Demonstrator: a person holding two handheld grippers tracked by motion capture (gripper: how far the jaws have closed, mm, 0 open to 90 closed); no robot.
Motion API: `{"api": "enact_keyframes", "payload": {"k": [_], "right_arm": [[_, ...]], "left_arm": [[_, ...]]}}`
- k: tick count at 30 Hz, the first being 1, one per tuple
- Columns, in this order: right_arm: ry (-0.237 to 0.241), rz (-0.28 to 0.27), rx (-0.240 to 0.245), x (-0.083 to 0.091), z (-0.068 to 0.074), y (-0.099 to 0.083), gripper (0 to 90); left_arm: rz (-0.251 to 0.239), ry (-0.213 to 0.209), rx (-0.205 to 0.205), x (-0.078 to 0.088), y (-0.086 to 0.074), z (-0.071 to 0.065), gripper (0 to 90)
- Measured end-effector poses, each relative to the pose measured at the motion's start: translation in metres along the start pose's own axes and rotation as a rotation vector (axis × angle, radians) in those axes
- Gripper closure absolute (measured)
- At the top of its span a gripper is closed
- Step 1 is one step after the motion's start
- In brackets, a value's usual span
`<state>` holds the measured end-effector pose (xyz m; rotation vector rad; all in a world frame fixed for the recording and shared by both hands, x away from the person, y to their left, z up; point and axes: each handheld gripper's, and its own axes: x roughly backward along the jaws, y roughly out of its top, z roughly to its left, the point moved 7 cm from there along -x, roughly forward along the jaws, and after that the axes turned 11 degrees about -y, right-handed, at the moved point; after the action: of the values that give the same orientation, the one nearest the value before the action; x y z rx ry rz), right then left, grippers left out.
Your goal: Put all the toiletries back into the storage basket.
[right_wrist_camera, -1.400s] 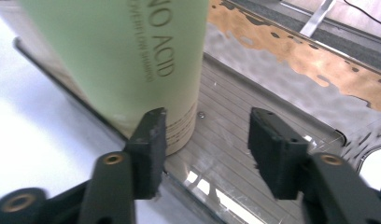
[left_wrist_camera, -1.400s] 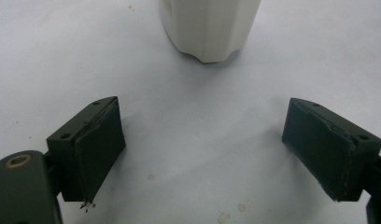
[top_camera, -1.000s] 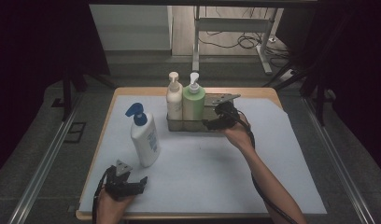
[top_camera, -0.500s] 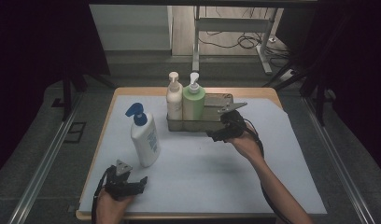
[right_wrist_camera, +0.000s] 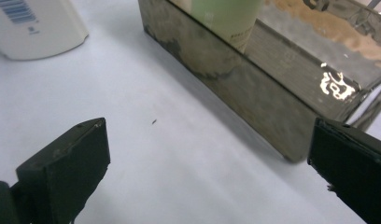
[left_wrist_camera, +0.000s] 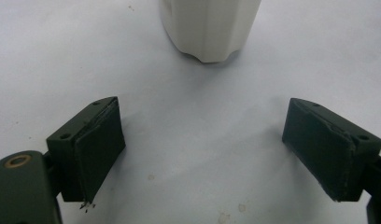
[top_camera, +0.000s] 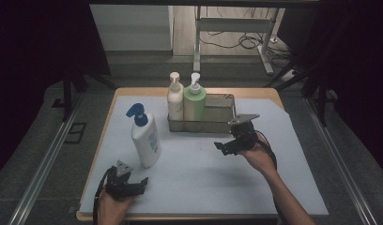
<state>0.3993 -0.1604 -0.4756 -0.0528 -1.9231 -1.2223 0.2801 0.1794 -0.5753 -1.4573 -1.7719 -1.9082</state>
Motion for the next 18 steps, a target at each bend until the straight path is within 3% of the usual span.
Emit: {"api": "enact_keyframes", "payload": {"k": [18], "right_arm": [[-0.047, 0.014, 0.019, 0.036, 0.001, -0.049, 0.0]], "left_arm": [[0.004, 0.000, -0.004, 0.000, 0.000, 0.000, 12.2]]}}
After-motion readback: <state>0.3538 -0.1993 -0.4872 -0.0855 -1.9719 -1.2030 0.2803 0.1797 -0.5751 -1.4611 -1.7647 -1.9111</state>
